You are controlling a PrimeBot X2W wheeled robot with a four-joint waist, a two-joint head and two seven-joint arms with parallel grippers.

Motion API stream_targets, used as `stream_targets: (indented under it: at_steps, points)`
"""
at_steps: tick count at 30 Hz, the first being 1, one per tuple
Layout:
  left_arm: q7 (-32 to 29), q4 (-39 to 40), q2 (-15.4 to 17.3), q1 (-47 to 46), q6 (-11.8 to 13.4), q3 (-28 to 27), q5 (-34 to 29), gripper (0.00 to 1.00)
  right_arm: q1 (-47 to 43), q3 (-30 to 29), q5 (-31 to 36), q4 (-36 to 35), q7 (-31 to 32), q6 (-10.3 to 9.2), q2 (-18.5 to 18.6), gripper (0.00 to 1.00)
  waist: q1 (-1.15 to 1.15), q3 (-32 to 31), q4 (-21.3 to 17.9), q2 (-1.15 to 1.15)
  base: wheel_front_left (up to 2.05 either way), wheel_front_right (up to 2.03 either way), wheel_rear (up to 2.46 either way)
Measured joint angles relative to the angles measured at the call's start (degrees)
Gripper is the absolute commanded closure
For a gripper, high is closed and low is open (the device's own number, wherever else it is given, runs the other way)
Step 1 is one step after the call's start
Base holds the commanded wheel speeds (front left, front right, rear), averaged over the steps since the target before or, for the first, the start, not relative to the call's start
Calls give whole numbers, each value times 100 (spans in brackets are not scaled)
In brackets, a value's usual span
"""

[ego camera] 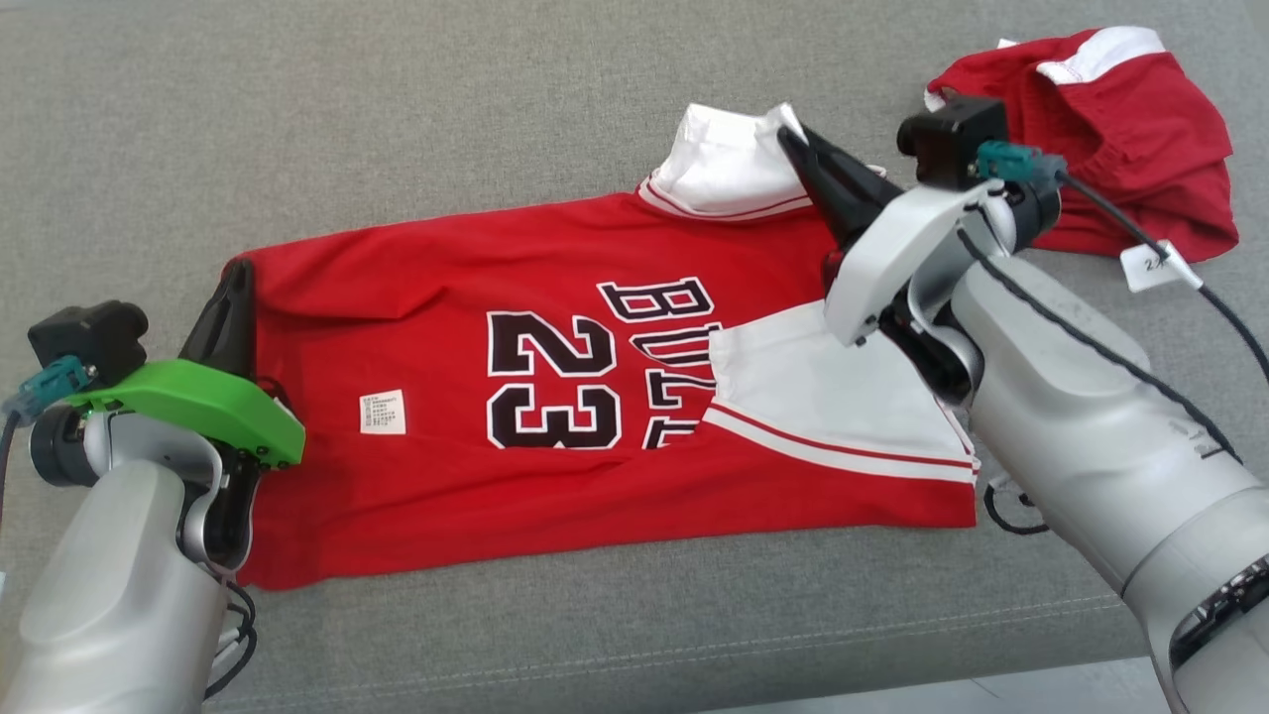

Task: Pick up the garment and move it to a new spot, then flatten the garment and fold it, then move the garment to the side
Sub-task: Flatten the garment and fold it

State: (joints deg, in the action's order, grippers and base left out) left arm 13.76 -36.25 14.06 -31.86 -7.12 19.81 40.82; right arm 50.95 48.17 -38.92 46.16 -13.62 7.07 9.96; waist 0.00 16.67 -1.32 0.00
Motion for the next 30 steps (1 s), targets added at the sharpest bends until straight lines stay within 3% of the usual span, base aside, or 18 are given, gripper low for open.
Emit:
stream_targets:
  at_steps: [12,30]
  points:
    - [16,343,209,648,0,54,483,100,-794,256,-346,-383,-48,0,379,100,0,-568,-84,0,0,0,0]
    - [15,486,568,1053,0,303,748,100,-1194,432,-586,-735,-56,5,991,100,0,-599,-119,0,0,0,0]
